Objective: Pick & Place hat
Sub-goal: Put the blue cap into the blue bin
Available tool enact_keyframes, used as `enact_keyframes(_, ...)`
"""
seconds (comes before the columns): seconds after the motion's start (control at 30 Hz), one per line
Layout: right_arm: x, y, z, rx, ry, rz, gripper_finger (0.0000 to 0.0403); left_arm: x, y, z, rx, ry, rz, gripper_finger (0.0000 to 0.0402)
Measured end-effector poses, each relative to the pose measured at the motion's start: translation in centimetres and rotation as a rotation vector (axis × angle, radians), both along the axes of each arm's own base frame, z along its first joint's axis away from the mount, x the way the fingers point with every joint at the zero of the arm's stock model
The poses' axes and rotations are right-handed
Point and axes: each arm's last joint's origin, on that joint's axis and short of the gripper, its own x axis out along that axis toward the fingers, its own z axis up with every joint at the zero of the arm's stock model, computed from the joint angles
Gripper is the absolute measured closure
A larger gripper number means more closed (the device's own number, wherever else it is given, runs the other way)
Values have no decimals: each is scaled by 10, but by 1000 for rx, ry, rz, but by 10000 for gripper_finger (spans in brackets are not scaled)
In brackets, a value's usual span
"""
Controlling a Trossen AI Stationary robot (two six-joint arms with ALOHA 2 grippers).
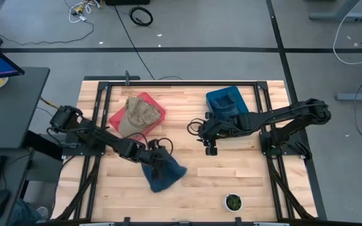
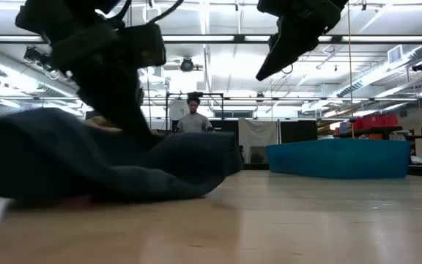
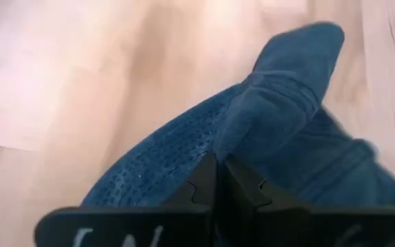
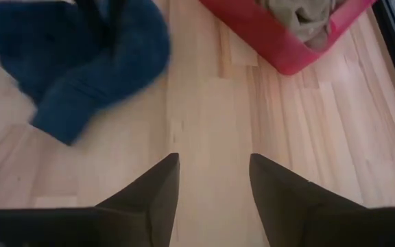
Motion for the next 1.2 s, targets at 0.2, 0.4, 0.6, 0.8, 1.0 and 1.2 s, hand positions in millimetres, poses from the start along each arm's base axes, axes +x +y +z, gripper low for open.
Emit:
enact_keyframes(0.2,3,14,4,21,-61,31,223,1,19,21,0,-149,306,393)
enact_keyframes(0.4,7,28,12,121,-173,3,223,6,39,31,1,-308,577,384)
enact_keyframes(0.6,20,36,14,188,-297,-21,223,17,60,41,-41,-453,708,387)
enact_keyframes(0.8,32,34,-5,-31,-266,-61,223,26,72,53,-54,-578,719,384)
enact_keyframes(1.0,41,28,-18,-130,-254,-113,223,28,79,56,-50,-608,733,384)
enact_keyframes(1.2,46,29,-9,-90,-360,-130,223,28,88,56,-48,-609,766,385)
